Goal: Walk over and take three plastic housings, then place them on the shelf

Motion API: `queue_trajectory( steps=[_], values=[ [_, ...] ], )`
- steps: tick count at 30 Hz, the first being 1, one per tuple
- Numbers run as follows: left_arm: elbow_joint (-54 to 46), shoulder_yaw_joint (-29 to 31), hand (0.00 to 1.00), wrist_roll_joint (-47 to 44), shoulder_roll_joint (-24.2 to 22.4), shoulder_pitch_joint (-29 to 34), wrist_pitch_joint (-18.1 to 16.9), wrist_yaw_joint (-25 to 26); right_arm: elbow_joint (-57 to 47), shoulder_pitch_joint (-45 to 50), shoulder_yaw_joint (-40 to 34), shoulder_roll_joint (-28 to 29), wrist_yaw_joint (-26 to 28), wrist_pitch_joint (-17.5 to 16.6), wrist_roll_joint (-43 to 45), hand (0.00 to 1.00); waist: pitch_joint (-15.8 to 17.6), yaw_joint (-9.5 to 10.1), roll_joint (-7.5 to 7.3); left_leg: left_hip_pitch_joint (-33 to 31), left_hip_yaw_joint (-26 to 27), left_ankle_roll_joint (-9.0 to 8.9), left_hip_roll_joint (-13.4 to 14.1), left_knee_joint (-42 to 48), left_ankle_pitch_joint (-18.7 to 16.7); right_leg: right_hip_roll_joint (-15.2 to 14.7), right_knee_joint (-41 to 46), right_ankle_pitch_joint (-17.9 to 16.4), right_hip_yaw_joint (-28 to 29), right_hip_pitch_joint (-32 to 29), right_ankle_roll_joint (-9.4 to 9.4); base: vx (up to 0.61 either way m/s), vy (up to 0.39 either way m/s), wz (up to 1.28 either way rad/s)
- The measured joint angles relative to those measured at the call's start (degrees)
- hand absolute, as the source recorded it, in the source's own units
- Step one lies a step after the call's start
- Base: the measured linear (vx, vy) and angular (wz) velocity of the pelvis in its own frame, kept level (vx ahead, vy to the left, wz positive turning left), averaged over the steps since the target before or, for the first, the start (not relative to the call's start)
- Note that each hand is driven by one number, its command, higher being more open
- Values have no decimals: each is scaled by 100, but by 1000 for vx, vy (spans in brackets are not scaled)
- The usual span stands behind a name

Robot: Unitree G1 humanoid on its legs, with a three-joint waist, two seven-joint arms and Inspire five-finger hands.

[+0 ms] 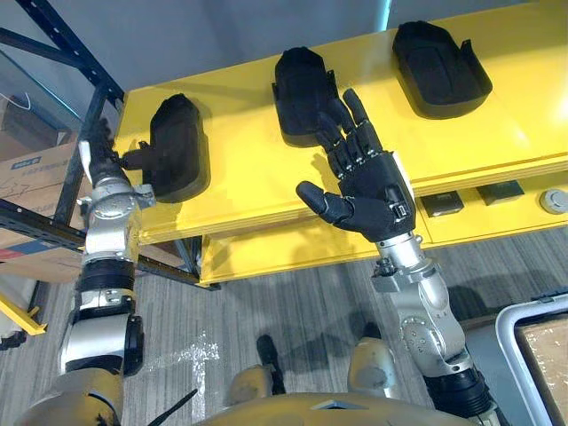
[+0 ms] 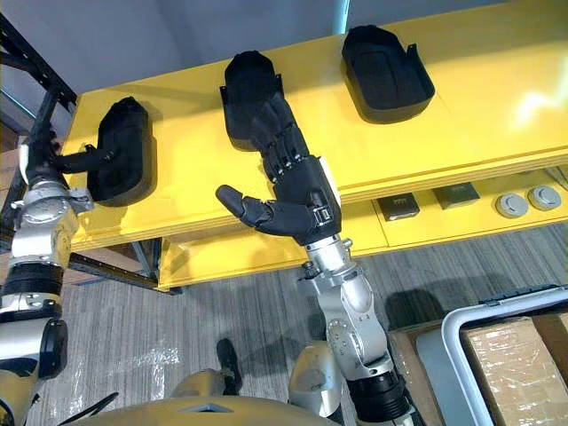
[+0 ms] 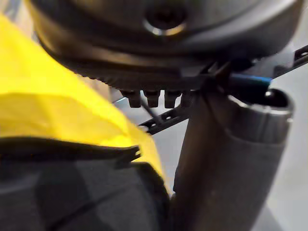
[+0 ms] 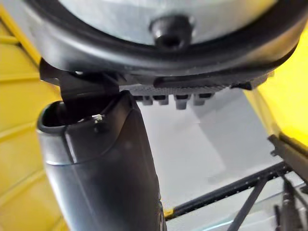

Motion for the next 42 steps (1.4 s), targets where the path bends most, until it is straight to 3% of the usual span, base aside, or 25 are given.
queue_trajectory(
  steps=[7,10,14,17,20,22,24,26,31,37,42],
  values=[
    [-877,-141,100,-379,192,-68,-760,-276,101,48,-21,6,-221,-110,-406,100,-231,129,-142,244,-12,-9,17,-135,-6,48,-295,91,-87,349,8,0,0,0],
    [-1393,-170,100,-587,180,-31,-878,-395,238,-8,-22,0,-222,-118,-745,100,-341,141,-241,299,-23,-9,9,-177,-6,51,-412,141,-117,452,24,0,0,0],
    [-2417,-151,100,-629,44,367,-1108,-438,352,-222,-5,-73,-140,-120,-1359,100,-380,183,-268,302,-96,-5,3,-175,-3,56,-575,222,-205,577,34,-11,9,8],
    [-3412,-134,100,-708,-408,1052,-1456,-466,652,-635,14,-309,-119,-211,-1954,100,-411,302,-256,331,-253,-1,4,-176,11,56,-668,232,-380,763,37,-13,-10,26],
    [-4553,-122,100,-741,-1205,2160,-1841,-553,973,-889,91,-487,-183,-286,-2620,100,-591,480,-262,260,-491,-17,7,-178,28,71,-793,231,-663,941,38,10,-18,42],
    [-5337,-167,100,-808,-1832,3035,-2125,-683,1543,-1178,114,-494,-412,-333,-3224,100,-668,660,-305,180,-752,-30,8,-180,72,94,-899,231,-933,1108,38,8,-34,55],
    [-5723,-206,100,-811,-2160,3554,-2443,-777,2093,-1453,114,-496,-669,-339,-3645,100,-691,854,-339,142,-897,-43,16,-203,121,118,-929,229,-1084,1181,34,-12,-31,45],
    [-6056,-233,100,-782,-2383,3925,-2845,-798,2510,-1646,167,-569,-855,-340,-3849,100,-707,1094,-365,66,-1138,-54,17,-295,205,151,-991,227,-1362,1294,30,-40,-39,59],
    [-6366,-244,100,-802,-2564,4347,-3412,-783,3050,-2177,650,-588,-1115,-481,-4474,100,-735,1358,-452,-56,-1368,-67,25,-346,314,186,-999,220,-1590,1319,19,-44,-27,31],
    [-6386,-262,100,-682,-2631,4780,-3506,-963,4353,-3210,803,-492,-1797,-577,-4738,100,-717,1682,-564,-240,-1630,-67,41,-367,427,241,-992,182,-1826,1316,-38,-59,-25,20],
    [-6384,-233,100,-1111,-2637,4972,-3255,-1245,4961,-3779,807,-535,-2097,-729,-5126,100,-575,1733,-642,-346,-1760,-62,31,-366,492,248,-973,176,-1947,1296,-44,-46,-17,14]
  ],
)
